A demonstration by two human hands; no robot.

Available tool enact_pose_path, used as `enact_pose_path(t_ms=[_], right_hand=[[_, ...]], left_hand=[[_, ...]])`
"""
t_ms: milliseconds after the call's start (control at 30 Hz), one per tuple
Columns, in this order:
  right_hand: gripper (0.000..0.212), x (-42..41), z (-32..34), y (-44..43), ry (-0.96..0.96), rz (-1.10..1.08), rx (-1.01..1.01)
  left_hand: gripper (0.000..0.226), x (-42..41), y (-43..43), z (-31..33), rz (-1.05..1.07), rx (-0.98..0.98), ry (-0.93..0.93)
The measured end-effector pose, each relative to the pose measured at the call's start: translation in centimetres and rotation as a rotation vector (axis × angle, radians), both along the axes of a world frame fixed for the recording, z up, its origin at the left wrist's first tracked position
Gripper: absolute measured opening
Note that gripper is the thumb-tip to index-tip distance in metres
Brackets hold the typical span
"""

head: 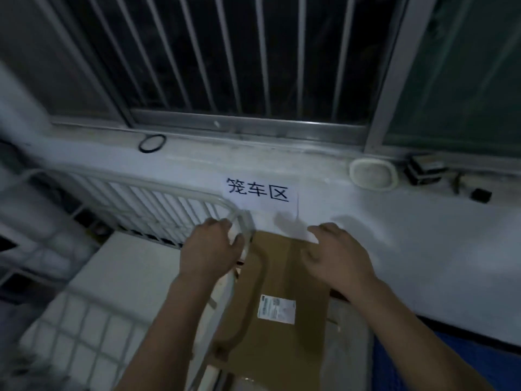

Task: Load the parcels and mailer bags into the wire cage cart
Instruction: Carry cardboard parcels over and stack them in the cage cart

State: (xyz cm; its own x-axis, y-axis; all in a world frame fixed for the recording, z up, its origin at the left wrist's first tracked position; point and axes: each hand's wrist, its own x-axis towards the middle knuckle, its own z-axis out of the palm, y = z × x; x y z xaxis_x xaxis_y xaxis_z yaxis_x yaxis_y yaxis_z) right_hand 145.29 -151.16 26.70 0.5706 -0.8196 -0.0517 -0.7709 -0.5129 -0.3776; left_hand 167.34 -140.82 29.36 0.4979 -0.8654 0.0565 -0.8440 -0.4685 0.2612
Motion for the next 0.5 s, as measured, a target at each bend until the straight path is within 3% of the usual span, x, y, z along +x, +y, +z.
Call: enact_pose_path(t_ms=[267, 500], right_hand=[[0.066, 0.2, 8.5, 4.2, -0.049, 0.189, -0.122], [0.068, 1.7, 10.7, 8.0, -0.037, 0.393, -0.128]], left_hand=[[0.054, -1.4, 9.9, 7.3, 0.202, -0.001, -0.113], [0.071, -4.3, 17.2, 8.9, 0.448, -0.056, 0.079]])
